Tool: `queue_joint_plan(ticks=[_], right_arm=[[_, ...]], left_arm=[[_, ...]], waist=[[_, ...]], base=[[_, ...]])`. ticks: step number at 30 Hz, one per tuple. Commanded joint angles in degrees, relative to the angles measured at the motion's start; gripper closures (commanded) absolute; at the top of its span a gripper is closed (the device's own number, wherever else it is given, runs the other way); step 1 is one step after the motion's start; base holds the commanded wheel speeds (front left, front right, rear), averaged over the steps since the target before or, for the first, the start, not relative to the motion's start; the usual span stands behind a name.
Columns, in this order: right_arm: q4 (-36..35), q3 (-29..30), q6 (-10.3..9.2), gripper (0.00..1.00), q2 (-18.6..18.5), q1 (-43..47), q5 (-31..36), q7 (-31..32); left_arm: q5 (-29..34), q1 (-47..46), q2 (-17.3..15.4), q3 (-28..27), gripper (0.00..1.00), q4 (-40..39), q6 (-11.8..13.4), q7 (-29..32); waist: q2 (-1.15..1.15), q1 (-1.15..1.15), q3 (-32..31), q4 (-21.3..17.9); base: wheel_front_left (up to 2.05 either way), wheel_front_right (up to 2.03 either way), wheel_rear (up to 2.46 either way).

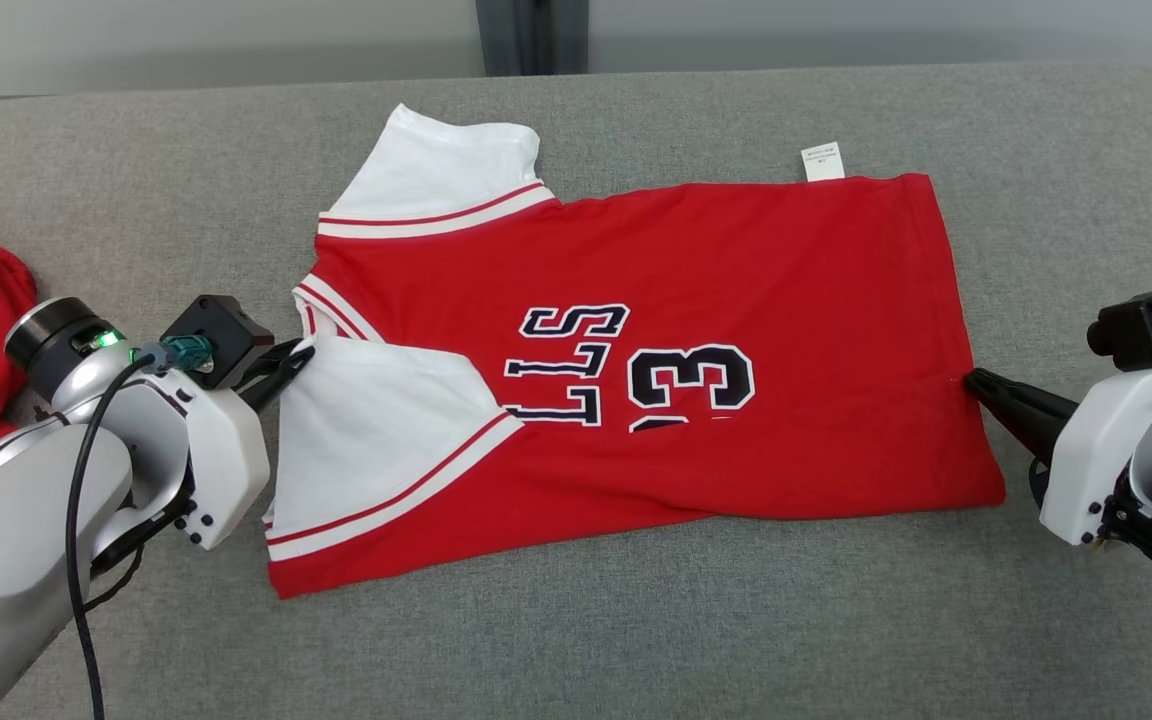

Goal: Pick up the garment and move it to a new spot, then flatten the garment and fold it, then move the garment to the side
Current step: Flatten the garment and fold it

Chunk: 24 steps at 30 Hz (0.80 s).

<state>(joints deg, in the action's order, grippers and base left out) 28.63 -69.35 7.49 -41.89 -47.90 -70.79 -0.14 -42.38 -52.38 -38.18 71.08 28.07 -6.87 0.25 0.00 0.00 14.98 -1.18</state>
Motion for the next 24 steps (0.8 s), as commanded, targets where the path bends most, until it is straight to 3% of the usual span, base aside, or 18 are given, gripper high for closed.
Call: queue_joint_plan(ticks=[1, 6, 7, 8, 9, 17, 24], right_arm=[[0.4, -0.4, 0.01, 1.0, 0.1, -0.6, 0.2, -0.7], [1.4, -1.0, 0.01, 1.0, 0.6, -0.9, -0.5, -1.6], [2.0, -1.1, 0.01, 0.98, 0.7, -1.0, -0.7, -1.4], [2.4, -1.2, 0.0, 0.45, 0.8, -1.4, -0.1, -1.9], [3.0, -1.2, 0.01, 0.0, 1.1, -1.6, -0.3, -2.3], [5.1, -1.6, 0.0, 0.0, 1.8, -1.6, -1.7, -4.7], [8.2, 0.8, 0.01, 0.0, 1.5, 0.5, -2.1, -12.7]], left_arm=[[0.3, -1.0, 0.2, -0.2, 1.0, 0.6, 0.3, -0.4], [0.5, -1.2, 1.0, -0.2, 1.0, 2.2, 0.6, -1.4], [0.5, -1.3, 1.3, -0.2, 0.71, 2.5, 0.7, -1.4], [0.5, -1.5, 1.5, -0.3, 0.15, 2.8, 1.0, -1.7], [0.7, -1.6, 1.7, -0.4, 0.0, 3.1, 1.2, -2.0], [-0.1, -1.0, 2.3, -1.1, 0.0, 5.5, 2.6, -3.6], [-3.3, 1.4, 2.6, -6.1, 0.0, 5.5, 8.5, -10.6]], waist=[[0.0, 0.0, 0.2, 0.0], [0.0, 0.0, 0.8, 0.1], [0.0, 0.0, 0.9, 0.1], [0.0, 0.0, 1.0, 0.1], [0.0, 0.0, 1.1, 0.2], [0.0, 0.0, 0.1, 0.4], [0.0, 0.0, -3.1, 0.9]], base=[[0.0, 0.0, 0.0], [0.0, 0.0, 0.0], [0.0, 0.0, 0.0], [0.0, 0.0, 0.0], [0.0, 0.0, 0.0], [0.0, 0.0, 0.0], [0.0, 0.0, 0.0]])
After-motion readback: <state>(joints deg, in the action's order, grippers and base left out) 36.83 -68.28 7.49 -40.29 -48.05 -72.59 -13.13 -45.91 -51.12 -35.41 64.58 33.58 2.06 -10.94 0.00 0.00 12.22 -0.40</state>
